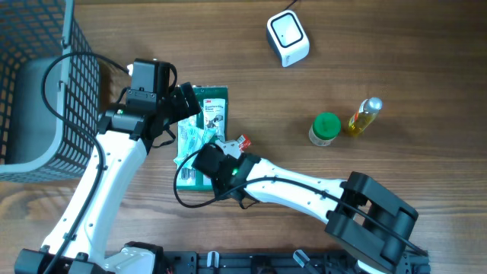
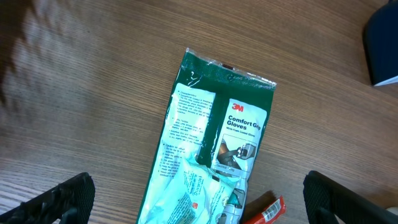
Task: Scan the item barcode
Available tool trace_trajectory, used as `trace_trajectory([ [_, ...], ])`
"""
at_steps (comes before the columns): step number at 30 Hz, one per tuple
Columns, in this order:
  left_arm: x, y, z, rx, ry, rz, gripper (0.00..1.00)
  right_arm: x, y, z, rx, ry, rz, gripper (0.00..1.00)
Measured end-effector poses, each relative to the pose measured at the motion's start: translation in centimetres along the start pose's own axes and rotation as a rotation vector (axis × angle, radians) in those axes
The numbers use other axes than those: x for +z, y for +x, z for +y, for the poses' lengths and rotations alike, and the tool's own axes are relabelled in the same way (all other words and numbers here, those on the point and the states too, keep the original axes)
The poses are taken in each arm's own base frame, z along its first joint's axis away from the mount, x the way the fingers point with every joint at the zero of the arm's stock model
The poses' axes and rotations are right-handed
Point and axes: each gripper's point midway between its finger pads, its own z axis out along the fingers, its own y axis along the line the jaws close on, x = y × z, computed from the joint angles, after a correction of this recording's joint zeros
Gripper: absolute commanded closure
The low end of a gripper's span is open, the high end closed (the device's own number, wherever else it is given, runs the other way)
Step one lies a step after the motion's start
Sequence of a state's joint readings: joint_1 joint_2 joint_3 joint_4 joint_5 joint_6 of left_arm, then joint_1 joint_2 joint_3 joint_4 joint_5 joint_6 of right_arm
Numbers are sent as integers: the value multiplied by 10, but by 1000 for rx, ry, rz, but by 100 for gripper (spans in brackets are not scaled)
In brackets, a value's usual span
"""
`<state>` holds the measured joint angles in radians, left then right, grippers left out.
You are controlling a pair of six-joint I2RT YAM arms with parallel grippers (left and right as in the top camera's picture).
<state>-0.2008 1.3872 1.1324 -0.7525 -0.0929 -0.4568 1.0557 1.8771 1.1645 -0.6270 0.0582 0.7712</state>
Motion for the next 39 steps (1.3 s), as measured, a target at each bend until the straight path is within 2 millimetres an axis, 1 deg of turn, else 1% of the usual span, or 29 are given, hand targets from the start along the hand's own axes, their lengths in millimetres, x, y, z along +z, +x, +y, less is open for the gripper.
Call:
trace_trajectory([
  [7,0,0,0,0,0,0,0,0,0,-9,-8,46,-10,84],
  [16,0,0,0,0,0,0,0,0,-1,-12,-11,60,-17,84],
  [21,0,0,0,0,0,0,0,0,2,-15,-56,74,-3,84],
  [23,0,0,0,0,0,0,0,-1,6,-19,-79,91,16,86],
  [24,0,0,0,0,0,0,0,-1,9,-23,-91,102,28,93],
  [25,0,0,0,0,0,0,0,-1,10,-25,-96,111,36,96],
  [28,0,0,0,0,0,0,0,-1,13,-33,-101,132,64,95],
  [30,0,0,0,0,0,0,0,-3,16,-43,-88,155,91,96],
  [32,0,0,0,0,0,0,0,-8,9,-47,-51,129,89,96],
  [34,0,0,0,0,0,0,0,-17,-9,-34,-21,34,38,96],
  [36,0,0,0,0,0,0,0,-27,-28,-10,-12,-86,-28,96],
  [39,0,0,0,0,0,0,0,-29,-32,3,-6,-148,-39,96],
])
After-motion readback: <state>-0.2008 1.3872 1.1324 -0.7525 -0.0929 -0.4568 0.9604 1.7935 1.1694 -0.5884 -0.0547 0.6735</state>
